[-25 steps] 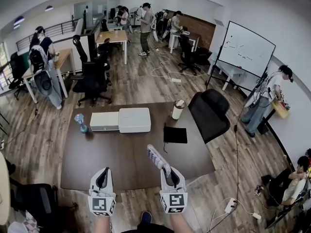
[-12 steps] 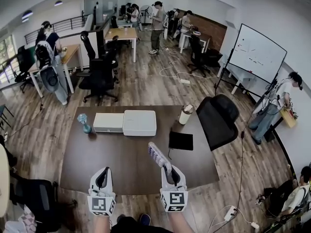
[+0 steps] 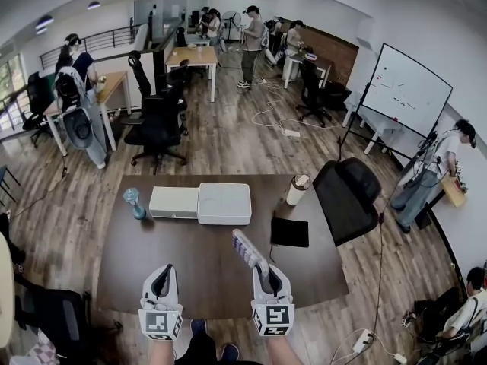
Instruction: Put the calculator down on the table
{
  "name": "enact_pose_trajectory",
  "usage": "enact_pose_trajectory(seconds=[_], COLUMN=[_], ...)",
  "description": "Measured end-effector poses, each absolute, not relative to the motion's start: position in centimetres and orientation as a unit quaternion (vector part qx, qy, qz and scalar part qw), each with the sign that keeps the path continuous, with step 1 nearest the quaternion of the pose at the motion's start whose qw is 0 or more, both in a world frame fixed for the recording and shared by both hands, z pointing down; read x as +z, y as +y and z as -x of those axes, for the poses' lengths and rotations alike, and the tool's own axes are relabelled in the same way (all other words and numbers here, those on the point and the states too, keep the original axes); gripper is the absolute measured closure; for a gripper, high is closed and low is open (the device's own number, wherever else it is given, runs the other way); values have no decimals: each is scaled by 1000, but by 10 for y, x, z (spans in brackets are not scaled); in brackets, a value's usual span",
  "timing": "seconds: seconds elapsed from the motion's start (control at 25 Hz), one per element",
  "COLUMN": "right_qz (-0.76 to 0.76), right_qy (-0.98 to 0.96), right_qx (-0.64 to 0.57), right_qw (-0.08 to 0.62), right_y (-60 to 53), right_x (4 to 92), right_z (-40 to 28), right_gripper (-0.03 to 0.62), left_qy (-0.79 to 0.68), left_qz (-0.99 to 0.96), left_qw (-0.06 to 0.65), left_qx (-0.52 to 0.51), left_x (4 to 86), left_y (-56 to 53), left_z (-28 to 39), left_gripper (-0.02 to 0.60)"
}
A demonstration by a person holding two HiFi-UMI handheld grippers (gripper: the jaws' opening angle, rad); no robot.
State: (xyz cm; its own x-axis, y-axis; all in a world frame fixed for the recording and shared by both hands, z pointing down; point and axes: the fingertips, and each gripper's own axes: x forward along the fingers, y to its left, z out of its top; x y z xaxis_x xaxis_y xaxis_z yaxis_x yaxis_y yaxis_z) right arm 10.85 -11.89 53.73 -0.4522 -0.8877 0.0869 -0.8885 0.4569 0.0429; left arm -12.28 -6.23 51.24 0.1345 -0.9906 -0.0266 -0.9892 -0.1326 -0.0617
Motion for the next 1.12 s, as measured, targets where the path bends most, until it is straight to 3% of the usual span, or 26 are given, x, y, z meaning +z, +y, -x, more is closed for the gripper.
enact_pose_trajectory(seconds=[0.52, 1.12], right_qz=[-555, -566], right_qy=[-831, -823], right_qx=[-18, -27], right_qw=[34, 46], right_y=[-202, -240], right_x=[516, 514], right_z=[-37, -12], right_gripper=[484, 484], left_qy=[636, 623], left_qz=[770, 781], left_qw=[42, 42], left_qx=[7, 15], left_x=[503, 501], left_y=[-163, -215], left_z=[209, 235], left_gripper=[584, 584])
